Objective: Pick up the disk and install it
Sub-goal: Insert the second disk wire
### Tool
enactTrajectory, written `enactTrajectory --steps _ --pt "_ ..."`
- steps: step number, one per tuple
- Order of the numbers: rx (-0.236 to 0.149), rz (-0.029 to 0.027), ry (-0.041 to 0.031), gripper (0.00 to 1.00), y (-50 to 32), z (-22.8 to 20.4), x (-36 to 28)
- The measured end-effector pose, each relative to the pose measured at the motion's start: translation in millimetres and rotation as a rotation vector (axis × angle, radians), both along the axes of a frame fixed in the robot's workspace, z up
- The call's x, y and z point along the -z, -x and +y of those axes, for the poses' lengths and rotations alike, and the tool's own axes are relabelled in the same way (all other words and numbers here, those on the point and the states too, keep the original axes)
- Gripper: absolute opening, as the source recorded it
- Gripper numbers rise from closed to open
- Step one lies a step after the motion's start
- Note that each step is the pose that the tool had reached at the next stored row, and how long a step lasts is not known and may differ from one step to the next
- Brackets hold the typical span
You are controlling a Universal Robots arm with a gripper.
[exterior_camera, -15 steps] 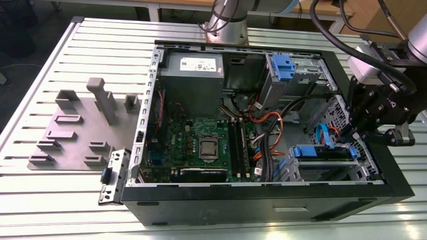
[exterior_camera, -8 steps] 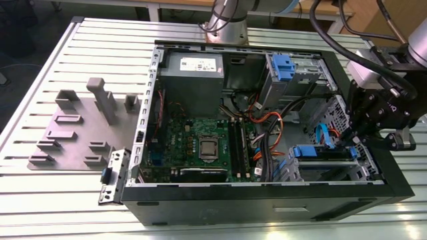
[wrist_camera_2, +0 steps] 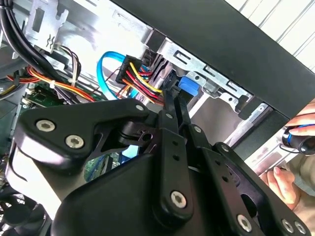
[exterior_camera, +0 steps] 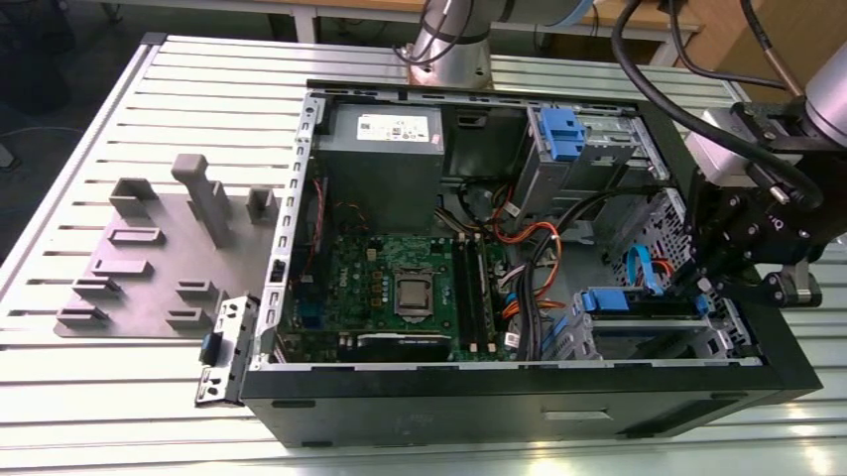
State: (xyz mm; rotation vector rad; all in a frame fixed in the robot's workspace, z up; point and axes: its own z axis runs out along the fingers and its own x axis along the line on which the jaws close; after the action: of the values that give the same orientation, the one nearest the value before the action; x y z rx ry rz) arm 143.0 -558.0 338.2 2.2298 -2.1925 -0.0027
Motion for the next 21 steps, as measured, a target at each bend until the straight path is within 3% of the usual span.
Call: enactTrajectory --steps 8,9,21 --pt "0.000 0.0000 0.0017 0.17 0.0 0.0 0.3" --pt "0.000 0.0000 0.0020 0.24 0.0 0.0 0.2" --pt "0.000 0.0000 0.0033 0.24 -2.0 0.6 2.5"
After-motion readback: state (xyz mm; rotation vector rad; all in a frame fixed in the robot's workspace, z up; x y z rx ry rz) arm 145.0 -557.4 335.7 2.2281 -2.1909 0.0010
